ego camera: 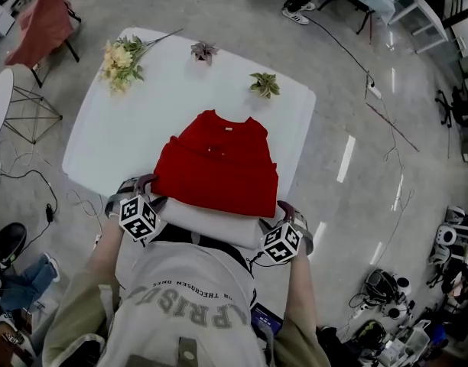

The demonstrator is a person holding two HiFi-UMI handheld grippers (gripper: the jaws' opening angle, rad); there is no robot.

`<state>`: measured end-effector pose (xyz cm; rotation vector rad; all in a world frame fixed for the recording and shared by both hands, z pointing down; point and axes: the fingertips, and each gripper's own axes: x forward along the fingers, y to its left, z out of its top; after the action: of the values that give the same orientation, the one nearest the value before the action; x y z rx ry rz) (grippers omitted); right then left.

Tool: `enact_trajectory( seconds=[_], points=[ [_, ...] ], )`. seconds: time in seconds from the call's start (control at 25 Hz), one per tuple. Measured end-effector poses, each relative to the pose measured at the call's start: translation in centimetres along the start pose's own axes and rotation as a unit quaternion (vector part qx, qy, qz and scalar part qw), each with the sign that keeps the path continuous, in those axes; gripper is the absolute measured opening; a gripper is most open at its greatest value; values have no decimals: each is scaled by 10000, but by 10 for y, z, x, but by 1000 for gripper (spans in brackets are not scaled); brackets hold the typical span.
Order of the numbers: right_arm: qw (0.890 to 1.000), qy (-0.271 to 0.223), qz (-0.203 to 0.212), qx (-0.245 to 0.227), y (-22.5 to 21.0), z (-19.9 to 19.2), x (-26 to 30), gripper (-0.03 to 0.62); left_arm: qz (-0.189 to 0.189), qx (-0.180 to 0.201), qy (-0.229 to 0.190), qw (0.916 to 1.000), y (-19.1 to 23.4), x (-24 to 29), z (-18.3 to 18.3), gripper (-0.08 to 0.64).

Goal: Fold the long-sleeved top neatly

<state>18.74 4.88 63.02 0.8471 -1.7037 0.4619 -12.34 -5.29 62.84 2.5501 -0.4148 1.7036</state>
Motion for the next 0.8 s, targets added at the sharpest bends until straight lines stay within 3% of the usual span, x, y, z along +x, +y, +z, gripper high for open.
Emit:
enact_trajectory(
  seconds=[0.08, 0.16, 0.2, 0.28, 0.44, 0.64, 0.72, 0.8],
  points=[
    [10000, 44, -62, -33, -4, -2, 1, 222, 135, 127, 14, 9998, 4, 1, 0, 223],
    [10000, -47, 50, 47, -4, -1, 0, 171, 225, 251, -40, 9994, 6, -1, 1, 118],
    [9998, -117, 116, 76, -3, 1, -2, 125, 207, 314, -60, 9993, 5, -3, 1, 64],
    [9993, -241, 267, 78, -1, 5, -11, 41, 7, 310, -96, 9995, 0, -11, 2, 34],
    [9956, -378, 854, 112, 15, 3, -44, 34, -615, -78, -219, 9978, -17, -46, -4, 28],
    [9857, -117, 1682, 60, 42, -11, -71, 32, -1494, -460, -86, 9877, -64, -79, -20, 28],
    [9851, -252, 1695, 160, 34, -4, -77, 32, -1461, -733, -224, 9863, -62, -83, -16, 28],
    [9852, -540, 1591, 344, 12, 14, -84, 34, -1108, -915, -420, 9887, -39, -86, -4, 28]
  ],
)
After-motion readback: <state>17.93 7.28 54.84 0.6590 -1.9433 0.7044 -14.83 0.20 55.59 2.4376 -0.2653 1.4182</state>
